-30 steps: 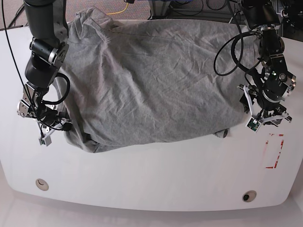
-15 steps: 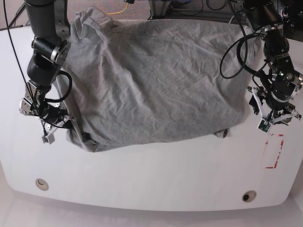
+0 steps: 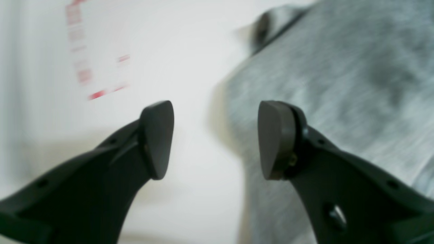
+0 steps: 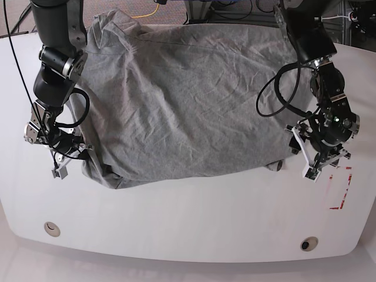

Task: Layout the t-shirt on the table in an organized manner, then fold the t-shirt properly
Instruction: 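Move the left gripper to the shirt hem corner and grasp it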

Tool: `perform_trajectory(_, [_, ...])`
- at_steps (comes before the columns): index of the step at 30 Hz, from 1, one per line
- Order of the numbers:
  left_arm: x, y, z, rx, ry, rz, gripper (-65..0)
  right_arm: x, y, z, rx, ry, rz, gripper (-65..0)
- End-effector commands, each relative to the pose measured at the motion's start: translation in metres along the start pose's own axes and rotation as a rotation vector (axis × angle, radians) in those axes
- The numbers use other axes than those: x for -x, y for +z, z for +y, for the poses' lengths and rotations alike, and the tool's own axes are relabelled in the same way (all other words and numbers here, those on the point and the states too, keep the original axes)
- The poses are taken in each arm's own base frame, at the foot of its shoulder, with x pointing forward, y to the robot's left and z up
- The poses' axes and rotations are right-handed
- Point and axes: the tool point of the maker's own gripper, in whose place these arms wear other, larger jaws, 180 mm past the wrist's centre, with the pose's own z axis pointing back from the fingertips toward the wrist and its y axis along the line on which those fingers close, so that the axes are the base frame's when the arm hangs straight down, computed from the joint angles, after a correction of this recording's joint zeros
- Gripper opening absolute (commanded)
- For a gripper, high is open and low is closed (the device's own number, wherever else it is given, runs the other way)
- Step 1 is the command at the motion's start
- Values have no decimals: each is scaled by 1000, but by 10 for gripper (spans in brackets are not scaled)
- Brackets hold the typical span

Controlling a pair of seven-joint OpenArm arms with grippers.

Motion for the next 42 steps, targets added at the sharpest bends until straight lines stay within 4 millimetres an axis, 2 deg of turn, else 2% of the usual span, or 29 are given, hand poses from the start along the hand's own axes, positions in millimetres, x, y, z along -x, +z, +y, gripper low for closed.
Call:
perform_trajectory(1, [-20, -8, 1, 26, 52, -58, -283, -22, 8, -5, 13, 16, -41, -647])
perform_trajectory(5, [-31, -26, -15, 95, 111, -113, -283, -22, 8, -5, 13, 17, -42, -647])
perform_trajectory(8, [-30, -40, -28, 147, 138, -123, -283, -22, 8, -4, 12, 16, -43, -647])
perform_trajectory(15, [-45, -62, -41, 227, 197, -172, -283, -23, 9, -5, 12, 14, -45, -647])
perform_trajectory(20, [-54, -71, -46, 261, 225, -207, -282, -23, 9, -5, 13, 15, -44, -647])
perform_trajectory(31, [-67, -70, -40, 254, 233, -246, -282, -23, 8, -4, 10, 13, -46, -647])
perform_trajectory(36, [-68, -68, -27, 204, 255, -249, -281, -23, 8, -3, 8, 13, -46, -647])
perform_trajectory(40, [-65, -62, -8, 157, 232, -249, -281, -23, 8, -3, 8, 13, -46, -647])
perform_trajectory(42, [-63, -64, -7, 159, 234, -240, -281, -23, 8, -3, 8, 13, -46, -647])
